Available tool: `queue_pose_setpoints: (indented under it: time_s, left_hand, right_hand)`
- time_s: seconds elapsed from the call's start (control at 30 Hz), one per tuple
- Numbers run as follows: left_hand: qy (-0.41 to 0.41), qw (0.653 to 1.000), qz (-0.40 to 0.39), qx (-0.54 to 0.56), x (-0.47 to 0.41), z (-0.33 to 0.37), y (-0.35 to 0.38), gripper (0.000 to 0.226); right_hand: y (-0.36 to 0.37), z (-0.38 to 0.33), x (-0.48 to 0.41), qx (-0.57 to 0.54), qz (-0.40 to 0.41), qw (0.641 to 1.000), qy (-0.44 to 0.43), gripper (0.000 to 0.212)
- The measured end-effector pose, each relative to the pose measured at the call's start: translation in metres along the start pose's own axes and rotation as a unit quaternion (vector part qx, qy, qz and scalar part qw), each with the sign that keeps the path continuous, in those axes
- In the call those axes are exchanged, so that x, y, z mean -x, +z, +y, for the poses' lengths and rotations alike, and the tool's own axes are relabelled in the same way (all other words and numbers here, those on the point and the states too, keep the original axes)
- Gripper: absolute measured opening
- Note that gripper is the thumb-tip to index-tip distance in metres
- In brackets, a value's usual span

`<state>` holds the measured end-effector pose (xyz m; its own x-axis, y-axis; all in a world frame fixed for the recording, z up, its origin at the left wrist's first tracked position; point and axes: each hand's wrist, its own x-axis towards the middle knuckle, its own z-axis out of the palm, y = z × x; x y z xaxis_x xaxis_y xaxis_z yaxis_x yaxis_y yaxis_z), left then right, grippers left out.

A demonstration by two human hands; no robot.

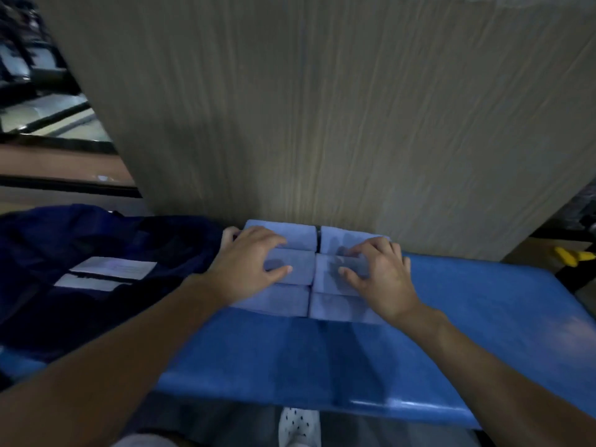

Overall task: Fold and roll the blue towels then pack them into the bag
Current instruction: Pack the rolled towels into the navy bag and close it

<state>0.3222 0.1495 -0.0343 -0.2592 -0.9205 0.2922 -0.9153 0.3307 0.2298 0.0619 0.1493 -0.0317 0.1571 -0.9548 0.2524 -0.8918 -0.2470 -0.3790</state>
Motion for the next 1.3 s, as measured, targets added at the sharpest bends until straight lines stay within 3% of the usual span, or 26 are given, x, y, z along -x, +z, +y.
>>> queue_pose_setpoints:
  time_s: [0.13,0.27,0.4,0.57,0.63,0.77,1.0,1.2,1.3]
  left_hand:
    - [-0.038,0.995,-0.042,-0.088,0.033,-0.067,-0.059,0.072]
    - [-0.097,0.987,-0.062,-0.114,0.073,-0.144,-0.107,0.052]
    - [-0.131,0.965,-0.124,-0.192,0.116,-0.215,-0.134,0.050]
    - [-0.153,0.905,-0.236,-0.319,0.141,-0.267,-0.146,0.069]
    - [-0.137,0.891,-0.251,-0.353,0.143,-0.278,-0.148,0.076]
    - [-0.114,0.875,-0.252,-0.397,0.140,-0.294,-0.147,0.068]
    - [-0.097,0.921,-0.137,-0.353,0.133,-0.335,-0.132,0.060]
    - [-0.166,0.933,-0.175,-0.268,0.126,-0.356,-0.125,0.060]
    - [-0.163,0.947,-0.146,-0.236,0.133,-0.358,-0.127,0.049]
  right_hand:
    - [0.012,-0.068,-0.013,-0.075,-0.027,0.994,-0.068,0.027]
    - [0.043,-0.141,-0.021,-0.156,-0.084,0.976,-0.129,0.024]
    - [0.081,-0.199,-0.027,-0.198,-0.133,0.959,-0.150,0.034]
    - [0.129,-0.233,-0.028,-0.117,-0.152,0.969,-0.153,0.056]
    - [0.145,-0.237,-0.027,-0.092,-0.164,0.972,-0.143,0.060]
    - [0.169,-0.241,-0.025,-0.070,-0.136,0.980,-0.128,0.066]
    - [0.199,-0.240,-0.024,-0.043,-0.103,0.985,-0.128,0.045]
    - [0.214,-0.233,-0.026,-0.056,-0.085,0.987,-0.123,0.032]
    - [0.221,-0.232,-0.025,-0.068,-0.082,0.987,-0.117,0.029]
